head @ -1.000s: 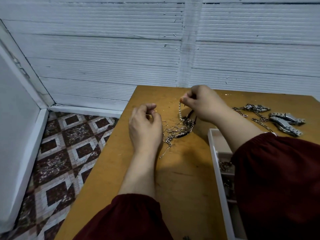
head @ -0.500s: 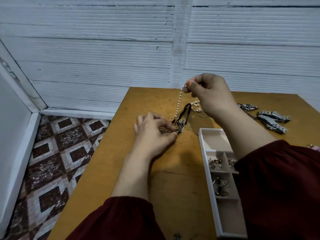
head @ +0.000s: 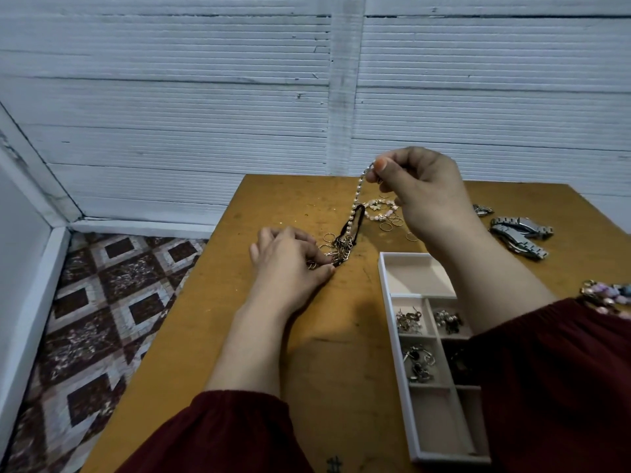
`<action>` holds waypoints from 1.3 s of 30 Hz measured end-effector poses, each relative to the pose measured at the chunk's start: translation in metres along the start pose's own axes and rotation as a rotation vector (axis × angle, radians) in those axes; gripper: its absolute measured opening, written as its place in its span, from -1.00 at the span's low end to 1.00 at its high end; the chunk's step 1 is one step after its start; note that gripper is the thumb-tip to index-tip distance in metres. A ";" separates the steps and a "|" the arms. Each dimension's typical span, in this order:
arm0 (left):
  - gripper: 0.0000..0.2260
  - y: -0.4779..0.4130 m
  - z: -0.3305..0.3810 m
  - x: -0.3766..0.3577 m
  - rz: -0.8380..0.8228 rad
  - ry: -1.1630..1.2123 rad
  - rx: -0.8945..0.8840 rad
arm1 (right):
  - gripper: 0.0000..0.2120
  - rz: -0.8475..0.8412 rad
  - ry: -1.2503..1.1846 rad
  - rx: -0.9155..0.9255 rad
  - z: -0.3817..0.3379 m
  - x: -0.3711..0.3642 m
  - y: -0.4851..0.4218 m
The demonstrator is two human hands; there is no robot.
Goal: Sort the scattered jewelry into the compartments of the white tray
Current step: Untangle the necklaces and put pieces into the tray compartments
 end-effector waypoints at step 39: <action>-0.88 0.038 0.037 0.027 0.203 0.762 0.093 | -0.93 0.024 -0.134 -0.011 -0.032 0.025 0.057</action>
Point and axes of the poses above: each hand's wrist, its own y-axis away from the middle knuckle, its own x-axis out of the back of the hand, z = x × y, the point moved 2 cm from there along -y, towards the middle knuckle, and after that the axes turned 5 degrees about -y, right-handed, at the moved point
